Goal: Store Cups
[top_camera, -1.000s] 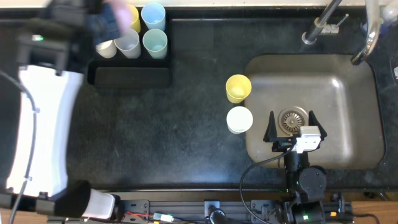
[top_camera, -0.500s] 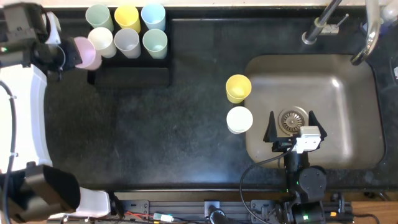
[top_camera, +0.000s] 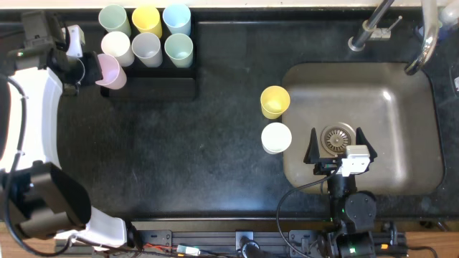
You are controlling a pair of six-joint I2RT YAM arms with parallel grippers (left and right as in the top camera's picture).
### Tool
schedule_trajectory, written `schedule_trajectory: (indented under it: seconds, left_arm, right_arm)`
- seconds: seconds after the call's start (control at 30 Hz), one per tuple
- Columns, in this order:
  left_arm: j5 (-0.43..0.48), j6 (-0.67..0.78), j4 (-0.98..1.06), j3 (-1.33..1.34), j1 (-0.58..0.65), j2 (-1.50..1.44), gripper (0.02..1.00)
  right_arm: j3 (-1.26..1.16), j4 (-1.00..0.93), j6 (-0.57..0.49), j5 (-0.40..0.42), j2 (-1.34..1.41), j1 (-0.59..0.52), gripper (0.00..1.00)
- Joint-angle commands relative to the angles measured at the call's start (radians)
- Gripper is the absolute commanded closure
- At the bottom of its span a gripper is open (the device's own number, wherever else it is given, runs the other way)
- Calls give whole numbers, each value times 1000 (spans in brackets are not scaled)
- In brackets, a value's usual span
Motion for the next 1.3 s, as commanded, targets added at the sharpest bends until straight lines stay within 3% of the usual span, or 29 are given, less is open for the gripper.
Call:
schedule_trajectory:
  seconds: [0.03, 0.6, 0.8, 0.87, 1.03, 1.13, 1.3]
  left_arm:
    - [16, 26, 19, -10, 3, 48, 980]
    - [5, 52, 90, -10, 3, 147, 974]
    - [-2, 50, 90, -10, 2, 168, 862]
    - [-2, 47, 90, -10, 0, 168, 805]
    - [-3, 46, 70, 0, -22, 128, 417]
    - [-72, -42, 18, 54, -52, 58, 231]
    - [-127, -166, -164, 324, -198, -16, 80]
  right_arm:
    - [-13, 7, 0, -6, -8, -4, 3]
    - [-13, 7, 0, -6, -8, -4, 3]
    - [-13, 7, 0, -7, -8, -4, 5]
    - [-13, 7, 0, -6, -8, -4, 3]
    - [-13, 7, 0, -6, -8, -4, 3]
    - [-13, 7, 0, -6, -8, -4, 3]
    - [-13, 7, 0, -6, -8, -4, 5]
